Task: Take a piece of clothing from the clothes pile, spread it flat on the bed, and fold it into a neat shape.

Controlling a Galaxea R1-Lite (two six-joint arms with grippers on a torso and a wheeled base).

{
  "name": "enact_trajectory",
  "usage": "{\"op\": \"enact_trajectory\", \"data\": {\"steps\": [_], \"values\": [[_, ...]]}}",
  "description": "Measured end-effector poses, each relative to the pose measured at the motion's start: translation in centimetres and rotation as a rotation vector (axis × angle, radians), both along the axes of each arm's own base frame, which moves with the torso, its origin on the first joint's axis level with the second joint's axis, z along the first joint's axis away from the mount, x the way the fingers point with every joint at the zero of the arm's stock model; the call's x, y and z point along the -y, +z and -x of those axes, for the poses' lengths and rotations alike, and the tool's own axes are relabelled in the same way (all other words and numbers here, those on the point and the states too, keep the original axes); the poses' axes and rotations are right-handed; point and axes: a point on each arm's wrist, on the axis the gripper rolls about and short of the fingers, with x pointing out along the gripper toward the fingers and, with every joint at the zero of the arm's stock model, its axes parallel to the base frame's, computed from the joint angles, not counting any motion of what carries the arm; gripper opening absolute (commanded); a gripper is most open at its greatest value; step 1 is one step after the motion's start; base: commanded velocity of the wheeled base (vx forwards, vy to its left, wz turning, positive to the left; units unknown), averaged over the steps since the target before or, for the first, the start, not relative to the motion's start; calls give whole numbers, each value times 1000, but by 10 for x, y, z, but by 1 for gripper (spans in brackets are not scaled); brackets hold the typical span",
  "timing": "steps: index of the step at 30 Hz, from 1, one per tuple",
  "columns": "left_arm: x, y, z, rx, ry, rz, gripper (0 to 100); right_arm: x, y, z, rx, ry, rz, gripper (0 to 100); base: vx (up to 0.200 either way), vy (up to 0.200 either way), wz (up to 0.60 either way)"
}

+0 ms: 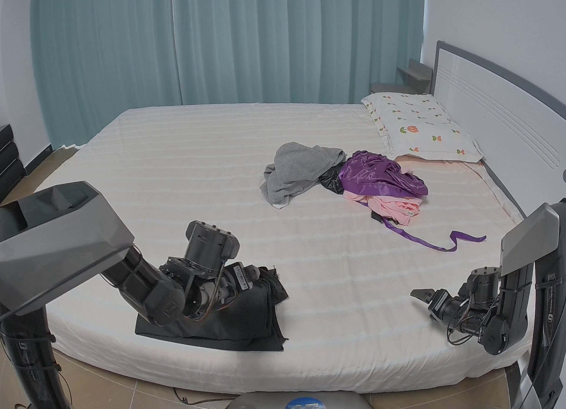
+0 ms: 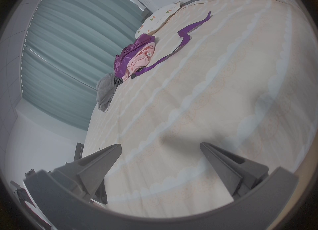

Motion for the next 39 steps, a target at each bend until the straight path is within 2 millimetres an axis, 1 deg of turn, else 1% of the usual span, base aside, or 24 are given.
{"op": "enact_trajectory", "data": {"steps": [3,6,13,16,20,24,27,32,39], "values": [[-16,5,6,-27,70,67,100,0,0,0,-1,0,0,100,0,0,0],[-32,8,10,-55,99,114,100,0,0,0,-1,0,0,100,0,0,0],[-72,8,22,-147,195,260,100,0,0,0,-2,-2,-3,100,0,200,0],[-81,8,25,-154,197,307,100,0,0,0,-2,-3,-4,100,0,200,0],[-100,5,29,-158,217,351,100,0,0,0,1,-1,-5,100,0,200,0],[-114,-1,33,-170,243,363,100,-6,1,1,1,21,-7,100,0,200,0],[-123,-3,32,-168,259,381,100,-11,1,1,2,40,-7,100,0,200,0],[-130,-6,31,-178,263,402,100,-19,3,1,12,70,-10,100,0,200,0],[-133,-11,30,-204,234,439,100,-53,15,7,58,197,-19,100,0,200,0]]}}
